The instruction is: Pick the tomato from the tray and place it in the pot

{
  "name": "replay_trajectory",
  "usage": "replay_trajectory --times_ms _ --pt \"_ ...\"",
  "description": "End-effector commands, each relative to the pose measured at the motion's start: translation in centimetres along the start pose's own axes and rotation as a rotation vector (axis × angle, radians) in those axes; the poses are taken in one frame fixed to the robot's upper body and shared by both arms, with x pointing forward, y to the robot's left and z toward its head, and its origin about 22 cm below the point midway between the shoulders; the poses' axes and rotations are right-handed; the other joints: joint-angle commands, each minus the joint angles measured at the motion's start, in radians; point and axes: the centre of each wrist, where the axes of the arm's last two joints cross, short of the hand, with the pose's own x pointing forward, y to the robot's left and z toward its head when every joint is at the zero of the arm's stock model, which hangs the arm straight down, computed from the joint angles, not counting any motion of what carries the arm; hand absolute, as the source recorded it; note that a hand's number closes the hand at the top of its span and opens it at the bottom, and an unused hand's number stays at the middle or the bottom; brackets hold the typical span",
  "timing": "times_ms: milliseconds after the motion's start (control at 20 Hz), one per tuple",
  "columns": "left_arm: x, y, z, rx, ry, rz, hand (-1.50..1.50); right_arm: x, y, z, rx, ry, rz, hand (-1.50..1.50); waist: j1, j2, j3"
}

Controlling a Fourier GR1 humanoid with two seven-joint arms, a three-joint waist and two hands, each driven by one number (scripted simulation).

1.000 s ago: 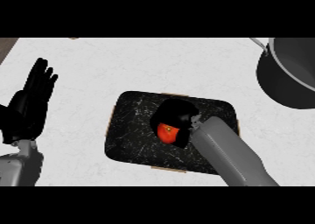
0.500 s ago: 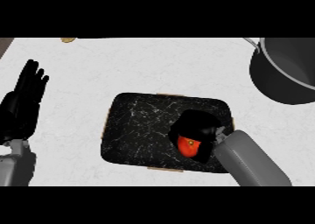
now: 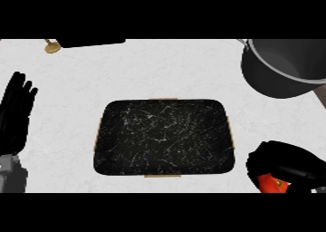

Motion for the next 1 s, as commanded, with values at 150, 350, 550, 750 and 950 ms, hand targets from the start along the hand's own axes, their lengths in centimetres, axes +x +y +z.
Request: replay_trajectory --times_ms 150,350,550,750,950 --pt "0.6 0.4 -0.1 -0.004 -0.018 -0.005 0.00 0.7 -2.8 9.6 -0.427 -0.022 -0.126 1.50 0.004 0.010 -0.001" --pt "0.6 0.0 0.2 -0.033 -0.028 0.020 0.00 1.3 -5.3 15.6 -0.642 0.035 -0.109 1.50 0.046 0.016 -0.001" --pt "2.6 -1.7 -0.2 -0.089 -0.046 0.013 0.00 2.5 -8.7 19.3 -0.767 0.104 -0.138 1.50 0.090 0.022 -0.001" --pt "1.2 -2.7 -0.1 -0.110 -0.027 0.018 0.00 2.0 -11.4 23.1 -0.807 0.179 -0.184 1.50 0.115 0.027 0.000" --pt "-0.2 -3.5 -1.2 -0.116 -0.041 -0.008 0.00 0.2 -14.2 22.6 -0.834 0.184 -0.256 1.50 0.131 0.032 -0.001"
